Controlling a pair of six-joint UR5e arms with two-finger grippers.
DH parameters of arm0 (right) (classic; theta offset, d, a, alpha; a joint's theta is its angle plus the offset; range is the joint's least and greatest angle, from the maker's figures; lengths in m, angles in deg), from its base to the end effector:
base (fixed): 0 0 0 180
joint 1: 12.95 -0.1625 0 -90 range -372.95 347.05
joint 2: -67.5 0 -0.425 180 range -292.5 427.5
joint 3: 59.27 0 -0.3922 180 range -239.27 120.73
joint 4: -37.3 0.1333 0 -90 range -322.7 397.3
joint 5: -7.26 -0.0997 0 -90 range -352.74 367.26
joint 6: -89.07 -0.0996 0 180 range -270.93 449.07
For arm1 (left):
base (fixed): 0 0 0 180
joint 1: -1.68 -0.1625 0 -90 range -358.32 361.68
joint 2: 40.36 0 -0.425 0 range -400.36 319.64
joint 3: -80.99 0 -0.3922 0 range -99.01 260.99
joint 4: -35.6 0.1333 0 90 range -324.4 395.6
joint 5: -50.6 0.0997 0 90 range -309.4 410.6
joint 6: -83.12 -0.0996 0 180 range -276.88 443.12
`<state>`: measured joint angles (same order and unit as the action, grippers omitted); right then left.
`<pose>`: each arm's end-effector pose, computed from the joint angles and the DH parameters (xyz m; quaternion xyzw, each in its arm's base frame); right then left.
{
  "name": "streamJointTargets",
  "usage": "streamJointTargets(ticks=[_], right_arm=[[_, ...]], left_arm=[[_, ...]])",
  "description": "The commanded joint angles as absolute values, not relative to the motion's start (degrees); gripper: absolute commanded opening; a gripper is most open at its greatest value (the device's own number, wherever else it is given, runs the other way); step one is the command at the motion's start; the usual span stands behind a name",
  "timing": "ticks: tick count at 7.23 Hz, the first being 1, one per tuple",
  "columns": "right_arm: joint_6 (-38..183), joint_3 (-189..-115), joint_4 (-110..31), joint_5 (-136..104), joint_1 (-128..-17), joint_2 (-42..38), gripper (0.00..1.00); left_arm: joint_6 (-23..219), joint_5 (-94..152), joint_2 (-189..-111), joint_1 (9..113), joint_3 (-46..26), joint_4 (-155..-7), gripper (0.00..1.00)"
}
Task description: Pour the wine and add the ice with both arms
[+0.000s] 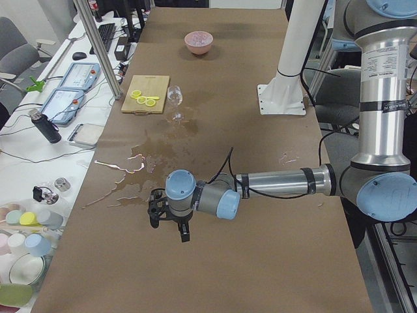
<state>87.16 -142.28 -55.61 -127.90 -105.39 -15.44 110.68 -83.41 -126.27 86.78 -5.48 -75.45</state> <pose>0.0856 -0.5374 0.6589 -0.0211 -0.3840 0.0445 0.9220 -0.0235 -0.4758 0.6849 0.0001 0.3876 -0.1379 0.9115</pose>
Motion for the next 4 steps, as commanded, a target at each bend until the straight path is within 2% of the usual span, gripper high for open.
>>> streamJointTargets(ticks=[1, 4], right_arm=[[86.9, -145.1, -58.2, -127.9, -105.7, -16.2, 1.00], [87.5, -147.7, -58.1, -130.0, -105.7, -16.3, 1.00]], left_arm=[[110.5, -83.3, -126.1, 86.8, -5.8, -79.2, 0.99], [109.9, -79.9, -130.4, 86.4, -4.8, -79.5, 0.99]])
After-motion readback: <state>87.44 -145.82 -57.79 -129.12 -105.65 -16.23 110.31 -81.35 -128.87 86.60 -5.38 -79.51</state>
